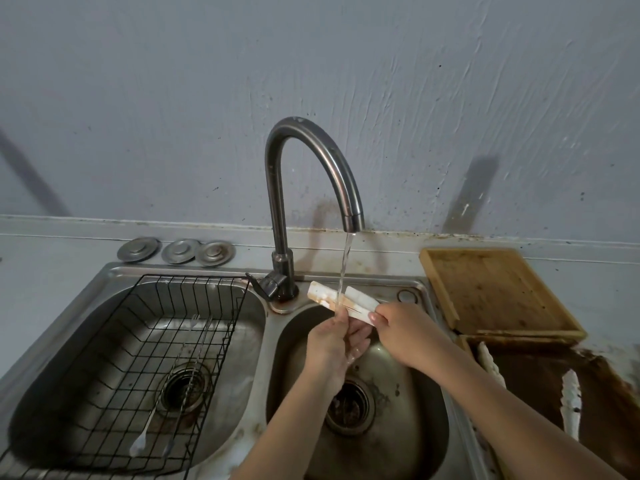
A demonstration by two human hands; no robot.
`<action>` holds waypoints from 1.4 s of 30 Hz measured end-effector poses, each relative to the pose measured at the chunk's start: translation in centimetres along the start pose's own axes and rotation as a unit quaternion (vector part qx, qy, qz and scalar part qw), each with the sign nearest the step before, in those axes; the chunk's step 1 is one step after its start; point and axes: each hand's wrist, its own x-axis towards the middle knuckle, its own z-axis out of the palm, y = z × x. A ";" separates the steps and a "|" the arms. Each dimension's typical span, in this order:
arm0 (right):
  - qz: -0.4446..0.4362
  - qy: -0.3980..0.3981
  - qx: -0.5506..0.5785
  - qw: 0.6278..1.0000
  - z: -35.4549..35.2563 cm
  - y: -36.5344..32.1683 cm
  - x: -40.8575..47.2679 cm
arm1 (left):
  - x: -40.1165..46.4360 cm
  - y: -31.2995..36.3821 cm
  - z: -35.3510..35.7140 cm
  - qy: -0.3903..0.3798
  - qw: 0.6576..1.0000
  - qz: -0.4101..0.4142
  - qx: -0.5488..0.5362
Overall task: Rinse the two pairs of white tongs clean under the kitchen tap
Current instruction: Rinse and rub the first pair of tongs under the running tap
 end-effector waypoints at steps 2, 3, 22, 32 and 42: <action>-0.001 -0.015 -0.010 1.000 -0.1 -0.1 -0.1 | -0.6 -0.6 0.4 -0.019 0.998 0.000 0.057; -0.002 -0.026 -0.015 1.000 -0.1 0.0 -0.1 | -0.7 -0.8 0.4 -0.027 0.997 0.000 0.075; -0.014 -0.052 -0.072 0.996 -0.9 -0.5 -1.4 | 0.1 -0.2 -1.4 0.023 0.997 -0.066 -0.031; -0.014 -0.073 -0.052 0.996 -2.0 0.2 -2.1 | 1.2 1.3 -3.1 0.071 0.991 -0.066 -0.090; -0.018 -0.101 -0.045 0.994 -2.7 0.8 -2.5 | 1.1 1.4 -3.0 0.047 0.994 -0.075 -0.058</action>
